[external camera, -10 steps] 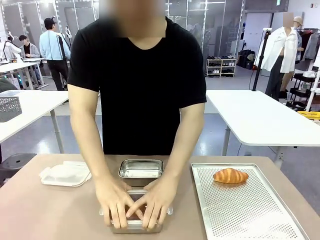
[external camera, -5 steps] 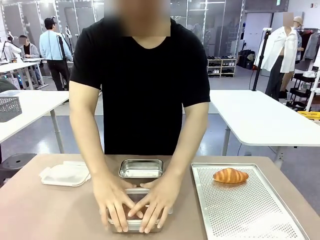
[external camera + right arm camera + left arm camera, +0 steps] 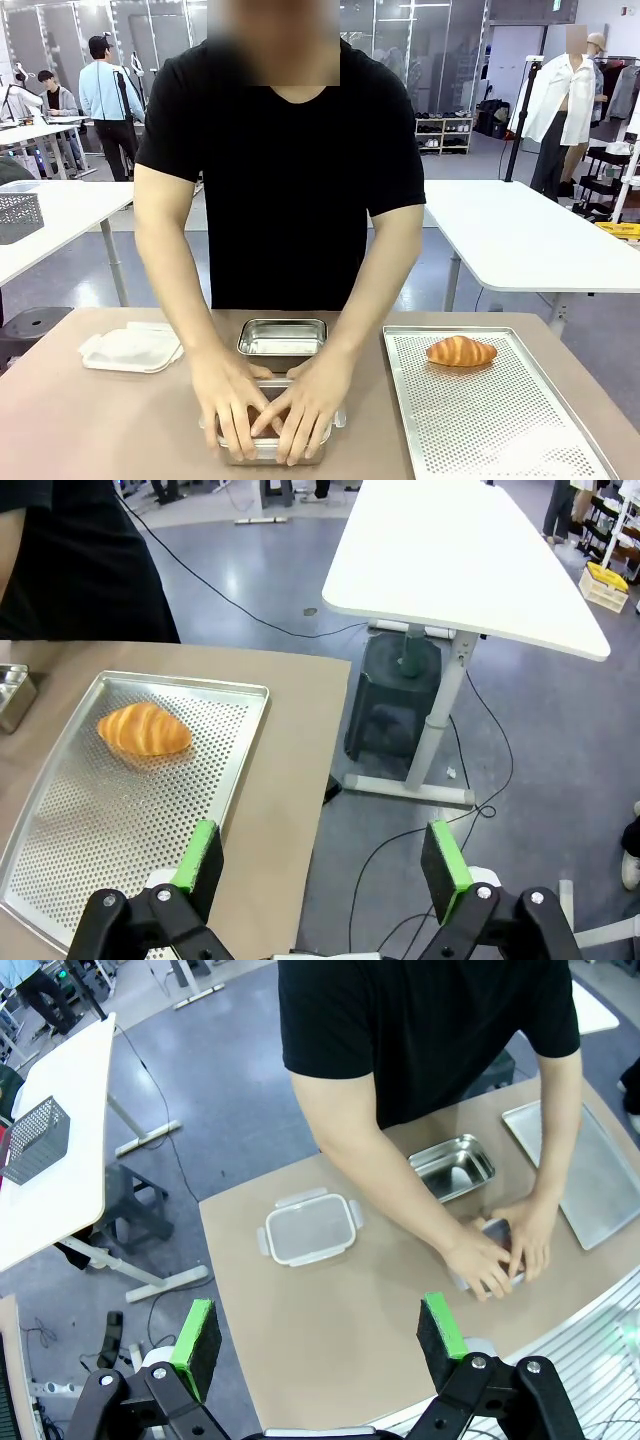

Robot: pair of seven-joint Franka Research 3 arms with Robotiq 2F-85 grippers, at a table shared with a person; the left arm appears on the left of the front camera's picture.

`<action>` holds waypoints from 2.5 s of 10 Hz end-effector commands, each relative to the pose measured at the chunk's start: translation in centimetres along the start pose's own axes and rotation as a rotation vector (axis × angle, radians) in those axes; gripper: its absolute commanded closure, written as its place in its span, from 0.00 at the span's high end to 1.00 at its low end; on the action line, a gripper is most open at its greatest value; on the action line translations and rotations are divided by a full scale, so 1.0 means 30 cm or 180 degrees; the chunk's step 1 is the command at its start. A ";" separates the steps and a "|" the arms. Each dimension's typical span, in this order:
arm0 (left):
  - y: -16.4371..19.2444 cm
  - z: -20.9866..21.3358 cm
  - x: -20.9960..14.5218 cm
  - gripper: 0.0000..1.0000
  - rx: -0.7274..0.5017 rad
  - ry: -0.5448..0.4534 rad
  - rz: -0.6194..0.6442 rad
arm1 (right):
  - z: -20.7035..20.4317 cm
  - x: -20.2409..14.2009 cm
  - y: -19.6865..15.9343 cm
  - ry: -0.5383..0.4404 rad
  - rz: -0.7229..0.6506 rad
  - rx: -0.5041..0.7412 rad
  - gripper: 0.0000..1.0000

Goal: Place the bread into the airtight container.
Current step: Pick up a Butter Roll and place it into an empty Airtight Container.

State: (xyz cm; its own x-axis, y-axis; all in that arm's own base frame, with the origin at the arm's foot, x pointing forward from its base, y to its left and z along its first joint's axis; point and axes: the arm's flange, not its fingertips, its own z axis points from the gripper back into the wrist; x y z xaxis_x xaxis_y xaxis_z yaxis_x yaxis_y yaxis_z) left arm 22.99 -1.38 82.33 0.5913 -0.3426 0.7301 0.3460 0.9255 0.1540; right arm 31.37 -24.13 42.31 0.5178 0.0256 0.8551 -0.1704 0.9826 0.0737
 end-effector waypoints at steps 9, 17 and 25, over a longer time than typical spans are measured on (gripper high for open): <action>0.002 0.002 0.004 1.00 0.0004 -0.0002 -0.0011 | 0.016 0.012 0.003 0.0016 -0.0040 0.0000 1.00; 0.002 0.002 0.004 1.00 0.0004 -0.0002 -0.0011 | 0.016 0.012 0.003 0.0016 -0.0040 0.0000 1.00; 0.002 0.002 0.004 1.00 0.0004 -0.0002 -0.0011 | 0.016 0.012 0.003 0.0016 -0.0040 0.0000 1.00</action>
State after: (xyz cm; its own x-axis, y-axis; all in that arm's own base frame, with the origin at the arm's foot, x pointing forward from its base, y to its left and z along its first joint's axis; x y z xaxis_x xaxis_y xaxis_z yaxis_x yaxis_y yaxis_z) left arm 22.99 -1.38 82.33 0.5913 -0.3426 0.7301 0.3460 0.9255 0.1541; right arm 31.37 -24.13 42.31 0.5178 0.0255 0.8551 -0.1704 0.9826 0.0738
